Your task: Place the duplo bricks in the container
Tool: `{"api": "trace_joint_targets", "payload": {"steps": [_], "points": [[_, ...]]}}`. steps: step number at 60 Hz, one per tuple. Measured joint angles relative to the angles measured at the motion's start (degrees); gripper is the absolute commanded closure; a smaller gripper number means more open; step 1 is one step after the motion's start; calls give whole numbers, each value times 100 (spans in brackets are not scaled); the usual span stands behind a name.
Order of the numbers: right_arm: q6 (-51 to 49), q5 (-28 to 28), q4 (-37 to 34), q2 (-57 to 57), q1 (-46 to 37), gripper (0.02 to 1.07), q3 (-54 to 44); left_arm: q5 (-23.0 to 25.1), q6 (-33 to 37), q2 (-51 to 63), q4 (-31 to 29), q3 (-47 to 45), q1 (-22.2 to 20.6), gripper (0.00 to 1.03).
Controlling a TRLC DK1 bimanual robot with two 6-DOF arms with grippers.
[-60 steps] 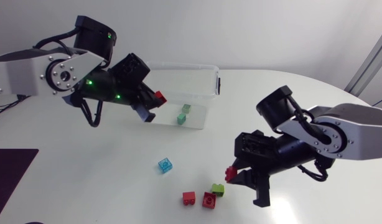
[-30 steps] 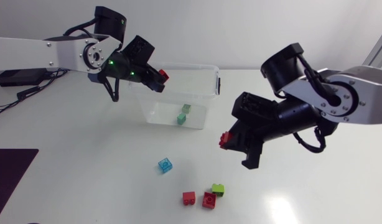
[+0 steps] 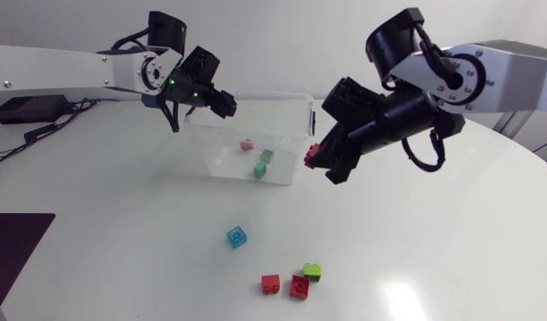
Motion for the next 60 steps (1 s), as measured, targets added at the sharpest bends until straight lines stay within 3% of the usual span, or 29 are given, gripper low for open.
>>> {"api": "trace_joint_targets", "payload": {"steps": [19, 32, 56, 57, 60], "points": [[358, 76, -39, 870, -85, 83, 1329, 68, 2, -1403, -96, -1213, -20, 23], [520, 79, -39, 1506, -236, 83, 2092, 153, 98, -2682, -348, -2312, -387, 23], [555, 258, -39, 2371, -260, 82, 3016, 153, 400, -2999, -415, -3932, -1021, 23], [555, 271, -42, 2426, -260, 81, 3069, 151, 411, -2988, -409, -3958, -1032, 23], [555, 343, -39, 2559, -260, 63, 3185, 153, 450, -2944, -385, -4017, -1073, 23]]}}
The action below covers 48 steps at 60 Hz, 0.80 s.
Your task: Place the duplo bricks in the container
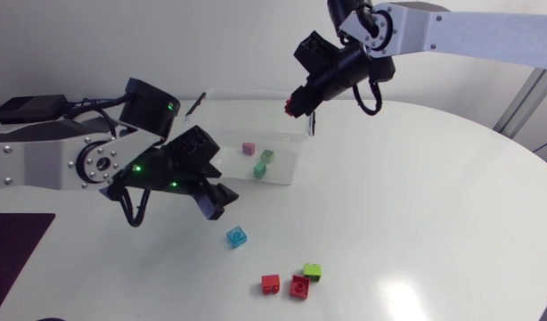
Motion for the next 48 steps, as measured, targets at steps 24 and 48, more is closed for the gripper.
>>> {"api": "trace_joint_targets", "payload": {"steps": [24, 48], "points": [[-4, 81, -44, -232, 0, 7, -236, -31, 164, 968, 142, -153, -245, 20], [-50, 101, -85, -2579, 448, 7, -2433, -332, 181, 1513, 144, -168, -544, 20]]}}
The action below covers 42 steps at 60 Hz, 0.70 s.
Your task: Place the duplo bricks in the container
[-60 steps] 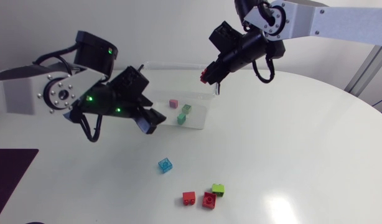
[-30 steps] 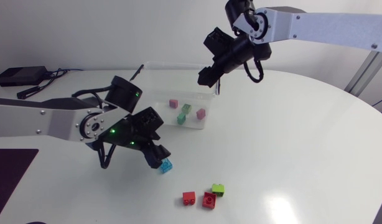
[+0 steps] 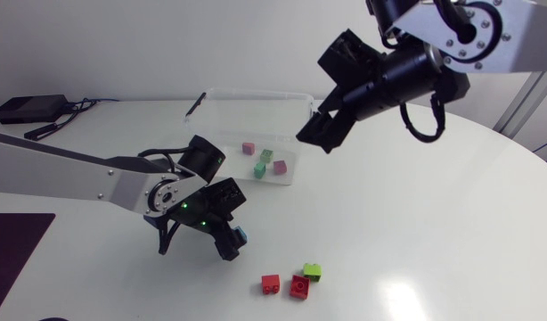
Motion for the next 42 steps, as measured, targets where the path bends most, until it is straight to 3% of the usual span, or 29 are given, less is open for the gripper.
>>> {"api": "trace_joint_targets", "payload": {"steps": [7, 12, 14, 15, 30, 42], "points": [[-24, 26, -15, -481, 162, 7, -866, -111, 0, 146, 42, -44, -42, 22], [-133, 26, -39, -715, 289, 7, -1502, -118, 2, 284, 63, -61, -96, 46], [-181, 26, -46, -767, 321, 7, -1716, -122, 0, 306, 105, -59, -118, 68], [-221, 22, -42, -791, 339, 7, -1834, -116, 0, 317, 111, -52, -120, 70], [-669, -155, 52, -855, 450, 7, -2894, -280, 0, 323, 188, 0, -267, 73], [-883, -205, 247, -846, 588, 11, -3298, -389, 2, -271, -332, 4, -280, 73]]}}
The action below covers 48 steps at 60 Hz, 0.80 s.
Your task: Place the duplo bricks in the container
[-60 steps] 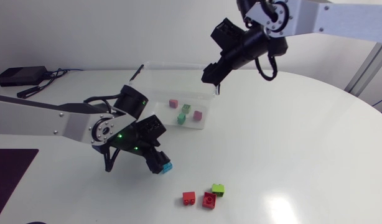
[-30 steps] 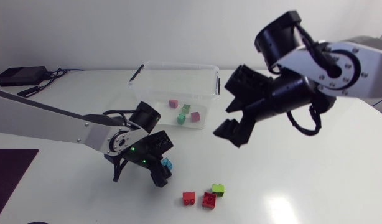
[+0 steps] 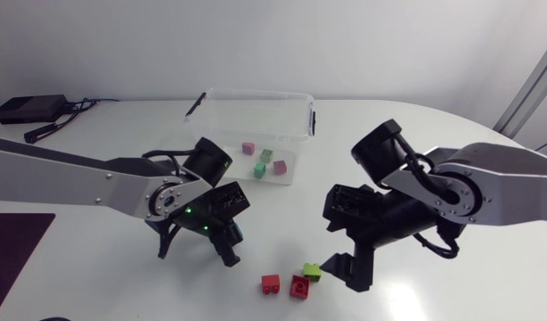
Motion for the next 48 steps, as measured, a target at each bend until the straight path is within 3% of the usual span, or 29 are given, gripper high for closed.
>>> {"api": "trace_joint_targets", "payload": {"steps": [17, 44, 48], "points": [[-138, -13, 319, 332, 254, 16, -251, -15, 0, -942, -573, 542, 85, 73], [-179, 81, 798, 1104, 295, 23, -313, 11, -2, -1366, -457, 1615, 588, 73], [-214, 118, 850, 1222, 295, 33, -313, 39, -4, -1359, -323, 1725, 684, 72]]}}
